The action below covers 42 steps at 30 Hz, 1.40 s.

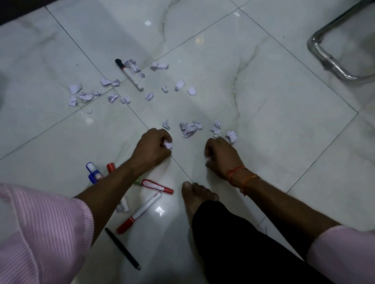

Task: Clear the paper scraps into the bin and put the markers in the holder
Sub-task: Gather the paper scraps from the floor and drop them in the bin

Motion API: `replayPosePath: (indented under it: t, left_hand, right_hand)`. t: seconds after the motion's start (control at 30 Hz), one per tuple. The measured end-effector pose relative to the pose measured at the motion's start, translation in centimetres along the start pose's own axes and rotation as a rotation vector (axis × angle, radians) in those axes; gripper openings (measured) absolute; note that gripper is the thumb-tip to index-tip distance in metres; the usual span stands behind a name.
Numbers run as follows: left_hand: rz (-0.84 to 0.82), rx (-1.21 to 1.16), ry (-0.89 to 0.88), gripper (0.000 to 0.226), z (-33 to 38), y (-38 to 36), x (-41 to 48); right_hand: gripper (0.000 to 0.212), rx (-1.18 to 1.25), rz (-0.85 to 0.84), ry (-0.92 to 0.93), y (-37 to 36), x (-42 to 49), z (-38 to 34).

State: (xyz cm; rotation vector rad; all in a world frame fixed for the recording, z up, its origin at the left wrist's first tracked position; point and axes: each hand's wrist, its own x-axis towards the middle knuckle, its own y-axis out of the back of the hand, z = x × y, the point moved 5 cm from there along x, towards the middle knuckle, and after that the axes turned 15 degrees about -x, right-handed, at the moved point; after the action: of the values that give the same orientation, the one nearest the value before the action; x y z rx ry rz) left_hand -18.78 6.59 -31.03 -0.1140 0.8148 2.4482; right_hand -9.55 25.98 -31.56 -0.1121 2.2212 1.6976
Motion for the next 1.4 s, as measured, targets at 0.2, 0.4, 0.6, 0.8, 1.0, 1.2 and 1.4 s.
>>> replayPosePath:
  t: [0.2, 0.4, 0.6, 0.8, 1.0, 1.2, 1.4]
  left_hand:
    - [0.097, -0.029, -0.036, 0.045, 1.0, 0.8, 0.6]
    - [0.139, 0.040, 0.121, 0.094, -1.5, 2.1, 1.7]
    - [0.080, -0.013, 0.100, 0.079, -0.6, 0.1, 2.7]
    - [-0.020, -0.062, -0.034, 0.067, 0.9, -1.8, 2.8]
    - [0.068, -0.042, 0.040, 0.090, -1.2, 1.0, 3.0]
    - [0.006, -0.033, 0.039, 0.089, -0.6, -0.4, 2.8]
    - [0.045, -0.086, -0.009, 0.061, 0.5, -1.1, 3.1]
  right_hand:
    - [0.028, 0.240, 0.074, 0.118, 1.0, 2.3, -3.0]
    - [0.054, 0.100, 0.207, -0.135, 3.4, 2.3, 3.0]
    - [0.062, 0.091, 0.002, -0.306, 1.6, 3.3, 4.7]
    - [0.056, 0.261, 0.000, -0.047, 1.3, 5.3, -1.9]
    - [0.086, 0.213, -0.012, -0.072, 2.2, 6.7, 0.2]
    - [0.084, 0.085, -0.076, 0.014, 1.3, 6.9, -1.8]
    - [0.077, 0.221, -0.009, 0.100, 1.2, 7.9, -4.5]
